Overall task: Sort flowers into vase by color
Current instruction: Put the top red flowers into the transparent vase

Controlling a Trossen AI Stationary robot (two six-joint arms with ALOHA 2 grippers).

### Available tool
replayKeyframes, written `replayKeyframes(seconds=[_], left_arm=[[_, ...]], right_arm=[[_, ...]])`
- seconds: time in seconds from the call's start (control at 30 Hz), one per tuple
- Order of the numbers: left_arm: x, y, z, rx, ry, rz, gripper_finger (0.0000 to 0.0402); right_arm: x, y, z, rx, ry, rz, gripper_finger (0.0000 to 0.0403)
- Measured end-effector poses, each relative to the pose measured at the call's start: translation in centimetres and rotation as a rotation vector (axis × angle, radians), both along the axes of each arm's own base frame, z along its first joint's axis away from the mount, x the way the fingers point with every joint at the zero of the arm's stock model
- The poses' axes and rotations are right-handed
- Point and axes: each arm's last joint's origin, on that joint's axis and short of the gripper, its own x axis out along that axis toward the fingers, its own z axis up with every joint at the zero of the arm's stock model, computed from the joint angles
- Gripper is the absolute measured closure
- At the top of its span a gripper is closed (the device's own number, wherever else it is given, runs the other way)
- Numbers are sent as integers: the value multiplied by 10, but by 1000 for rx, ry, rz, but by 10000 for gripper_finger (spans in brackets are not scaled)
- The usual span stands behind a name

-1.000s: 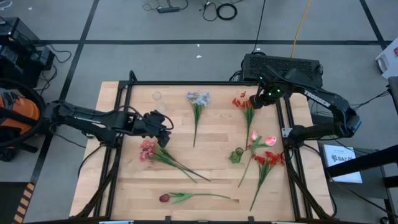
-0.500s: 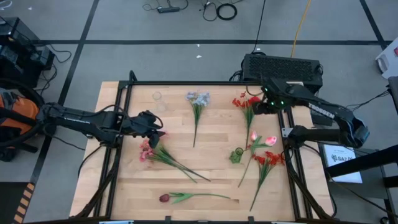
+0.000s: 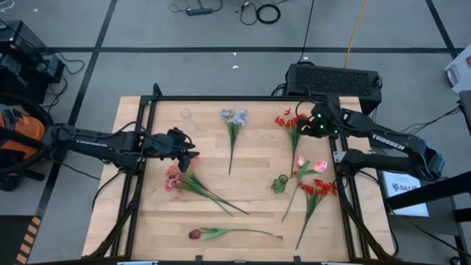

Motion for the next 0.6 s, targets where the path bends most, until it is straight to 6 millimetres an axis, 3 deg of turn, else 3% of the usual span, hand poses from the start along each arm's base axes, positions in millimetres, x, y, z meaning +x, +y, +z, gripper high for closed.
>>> replayKeyframes(seconds=[0.3, 0.6], left_arm=[[2, 2, 3, -33, -48, 37, 208], [3, 3, 5, -64, -82, 70, 208]], right_arm=[[6, -9, -12, -28, 125, -4, 396], [24, -21, -35, -2, 246, 119, 302]])
